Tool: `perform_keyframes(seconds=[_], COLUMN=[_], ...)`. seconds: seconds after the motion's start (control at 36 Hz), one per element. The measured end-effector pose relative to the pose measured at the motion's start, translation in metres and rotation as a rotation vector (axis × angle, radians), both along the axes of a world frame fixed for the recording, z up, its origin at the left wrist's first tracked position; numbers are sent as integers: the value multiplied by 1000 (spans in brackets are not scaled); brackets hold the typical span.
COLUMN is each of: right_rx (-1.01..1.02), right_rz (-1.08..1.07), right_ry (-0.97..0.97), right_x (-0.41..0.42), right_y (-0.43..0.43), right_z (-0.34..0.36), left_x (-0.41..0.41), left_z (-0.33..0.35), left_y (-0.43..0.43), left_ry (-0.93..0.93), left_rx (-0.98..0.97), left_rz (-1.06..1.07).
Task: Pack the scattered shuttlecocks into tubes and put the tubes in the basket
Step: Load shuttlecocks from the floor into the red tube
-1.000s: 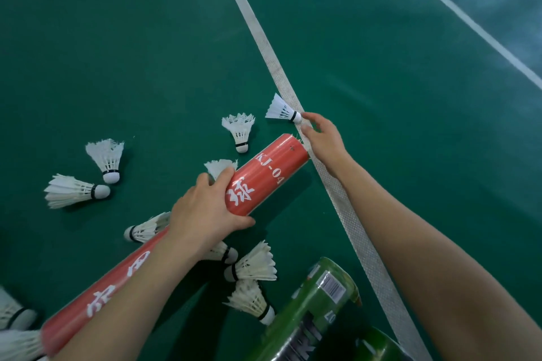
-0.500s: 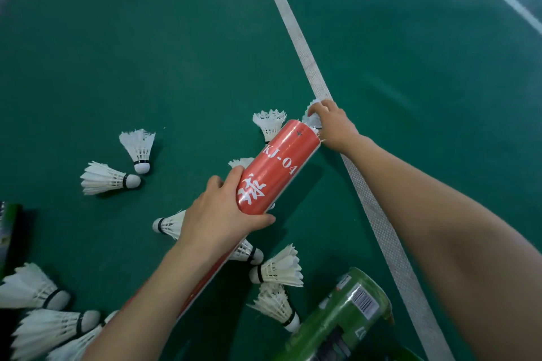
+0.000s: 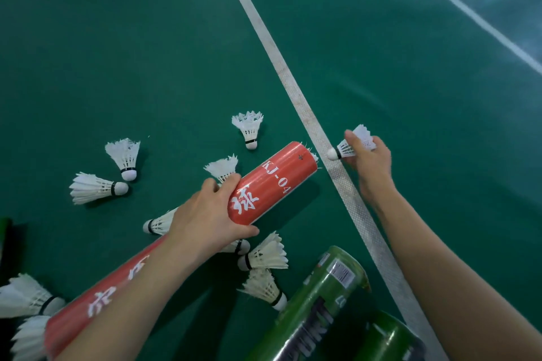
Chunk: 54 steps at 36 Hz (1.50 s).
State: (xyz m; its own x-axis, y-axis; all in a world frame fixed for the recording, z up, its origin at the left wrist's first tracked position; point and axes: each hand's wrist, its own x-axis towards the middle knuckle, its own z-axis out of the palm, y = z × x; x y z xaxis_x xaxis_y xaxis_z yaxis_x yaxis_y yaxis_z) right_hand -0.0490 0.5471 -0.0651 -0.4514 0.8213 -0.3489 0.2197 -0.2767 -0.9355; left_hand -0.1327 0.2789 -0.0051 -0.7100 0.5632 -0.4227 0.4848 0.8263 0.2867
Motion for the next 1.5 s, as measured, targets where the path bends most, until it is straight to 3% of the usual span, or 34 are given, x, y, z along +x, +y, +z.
perform_keyframes(seconds=[0.08, 0.22, 0.47, 0.56, 0.67, 0.75, 0.89, 1.28, 1.5], right_rx=[-12, 155, -115, -82, 222, 387, 261, 125, 121], right_rz=[38, 185, -42, 104, 243, 245, 241, 687, 439], right_ry=[147, 98, 386, 301, 53, 58, 258, 124, -100], right_x=[6, 6, 4, 6, 14, 23, 26, 19, 11], right_y=[-11, -35, -54, -59, -59, -59, -58, -62, -94], right_z=[22, 36, 57, 58, 45, 45, 51, 37, 13], left_x=[4, 11, 17, 19, 18, 19, 23, 15, 4], left_z=[0, 4, 6, 7, 10, 12, 15, 18, 12], left_y=[2, 7, 5, 5, 3, 4, 7, 2, -16], left_ry=[3, 11, 7, 19, 41, 53, 59, 120, 63], left_rx=[11, 55, 139, 150, 135, 139, 163, 94, 31], left_rz=[-18, -67, -70, -79, -72, -81, -89, -59, 95])
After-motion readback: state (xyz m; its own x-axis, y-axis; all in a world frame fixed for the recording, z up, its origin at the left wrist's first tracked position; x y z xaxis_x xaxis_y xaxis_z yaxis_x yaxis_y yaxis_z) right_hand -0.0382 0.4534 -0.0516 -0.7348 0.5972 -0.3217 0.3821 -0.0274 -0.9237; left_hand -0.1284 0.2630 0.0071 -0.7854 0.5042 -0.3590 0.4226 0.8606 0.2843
